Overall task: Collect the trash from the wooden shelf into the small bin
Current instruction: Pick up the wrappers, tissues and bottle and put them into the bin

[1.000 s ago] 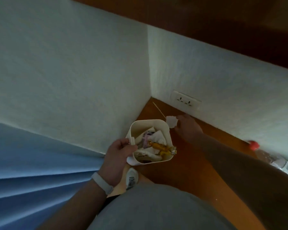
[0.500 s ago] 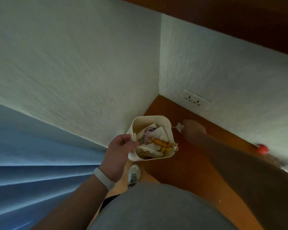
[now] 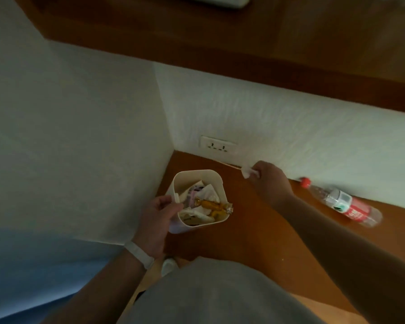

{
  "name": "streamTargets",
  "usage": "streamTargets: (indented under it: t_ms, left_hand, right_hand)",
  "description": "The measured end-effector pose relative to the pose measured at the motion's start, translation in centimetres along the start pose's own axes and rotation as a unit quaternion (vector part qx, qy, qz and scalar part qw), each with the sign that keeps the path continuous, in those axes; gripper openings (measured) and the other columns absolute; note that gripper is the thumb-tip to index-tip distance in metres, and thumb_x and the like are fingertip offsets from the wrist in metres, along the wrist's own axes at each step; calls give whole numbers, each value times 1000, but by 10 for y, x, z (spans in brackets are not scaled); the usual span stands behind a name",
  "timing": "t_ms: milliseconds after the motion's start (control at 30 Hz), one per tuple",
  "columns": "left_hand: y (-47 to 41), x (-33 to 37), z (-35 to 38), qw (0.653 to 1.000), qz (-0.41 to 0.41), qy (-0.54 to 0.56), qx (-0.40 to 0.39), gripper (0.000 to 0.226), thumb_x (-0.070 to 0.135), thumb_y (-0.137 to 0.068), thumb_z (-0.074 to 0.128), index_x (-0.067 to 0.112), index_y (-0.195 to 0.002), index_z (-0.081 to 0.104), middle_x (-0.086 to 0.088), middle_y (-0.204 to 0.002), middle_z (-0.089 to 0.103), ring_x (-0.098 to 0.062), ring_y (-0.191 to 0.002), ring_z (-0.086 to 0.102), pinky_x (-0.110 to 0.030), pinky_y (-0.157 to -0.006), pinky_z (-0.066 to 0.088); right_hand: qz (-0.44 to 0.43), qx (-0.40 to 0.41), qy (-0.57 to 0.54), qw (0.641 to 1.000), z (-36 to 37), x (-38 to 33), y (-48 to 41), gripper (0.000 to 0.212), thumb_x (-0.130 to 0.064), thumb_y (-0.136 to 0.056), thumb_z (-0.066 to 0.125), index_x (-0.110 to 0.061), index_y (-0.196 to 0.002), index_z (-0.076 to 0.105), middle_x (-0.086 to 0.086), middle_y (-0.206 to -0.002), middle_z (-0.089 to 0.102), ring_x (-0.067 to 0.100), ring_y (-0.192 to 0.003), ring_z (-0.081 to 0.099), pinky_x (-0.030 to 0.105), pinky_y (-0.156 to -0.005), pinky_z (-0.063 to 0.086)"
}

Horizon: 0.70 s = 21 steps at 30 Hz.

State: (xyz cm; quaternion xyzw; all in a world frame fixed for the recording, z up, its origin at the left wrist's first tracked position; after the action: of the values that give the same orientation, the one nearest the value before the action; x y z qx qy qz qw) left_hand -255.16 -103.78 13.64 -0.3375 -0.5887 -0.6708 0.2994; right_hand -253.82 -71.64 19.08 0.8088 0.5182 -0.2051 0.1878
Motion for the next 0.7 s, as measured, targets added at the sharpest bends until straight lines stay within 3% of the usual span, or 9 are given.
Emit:
streamTargets:
  t_ms: [100, 167, 367, 533, 700]
  left_hand:
    - [-9, 1, 10, 1000, -3, -13, -6, 39, 9, -85, 70, 4, -123, 61, -22, -119, 68, -35, -108, 67, -47, -90, 55]
    - [-11, 5, 19, 1000, -1, -13, -7, 40, 10, -85, 71, 4, -123, 61, -21, -119, 68, -36, -108, 66, -50, -94, 54]
    - [-17, 22, 36, 999, 37, -21, -7, 35, 10, -85, 71, 1, -118, 64, -21, -113, 71, -35, -102, 69, -39, -76, 55]
    - [-21, 35, 41, 997, 76, -28, 3, 18, 6, -84, 71, 10, -101, 66, -10, -94, 70, -16, -76, 68, -18, -52, 51]
    - [-22, 39, 40, 996, 86, -23, 6, 17, 5, -83, 71, 13, -97, 67, -6, -88, 70, -1, -60, 69, -16, -49, 50]
  right_hand:
    - [-44, 49, 9, 998, -49, -13, 17, 17, -23, -89, 55, -32, -75, 49, -15, -73, 49, 3, -61, 47, 22, -51, 30]
    - [-74, 48, 17, 996, -74, -21, 29, 12, -24, -87, 53, -27, -75, 52, -11, -72, 49, 8, -62, 47, 24, -53, 30]
    - [-97, -5, 63, 993, -102, -19, 60, 9, -9, -89, 63, -12, -93, 71, -2, -82, 61, 16, -74, 56, 28, -63, 37]
    - [-117, -11, 40, 992, -108, -30, 73, 12, -10, -89, 63, -17, -91, 72, -17, -75, 54, 2, -68, 52, 22, -60, 34]
    - [-141, -3, 23, 990, -111, -47, 75, 12, -9, -87, 63, -17, -86, 71, -13, -74, 58, 3, -68, 55, 16, -57, 35]
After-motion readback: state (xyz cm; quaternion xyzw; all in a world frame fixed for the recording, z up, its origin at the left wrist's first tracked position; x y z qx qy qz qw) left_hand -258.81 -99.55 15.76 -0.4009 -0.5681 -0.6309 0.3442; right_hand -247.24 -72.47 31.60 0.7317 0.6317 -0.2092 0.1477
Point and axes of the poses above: each hand's wrist, its own y-axis away from the middle knuckle, its own z-axis out of the palm, x = y × z, the point moved 10 cm from there along -y, towards the middle knuckle
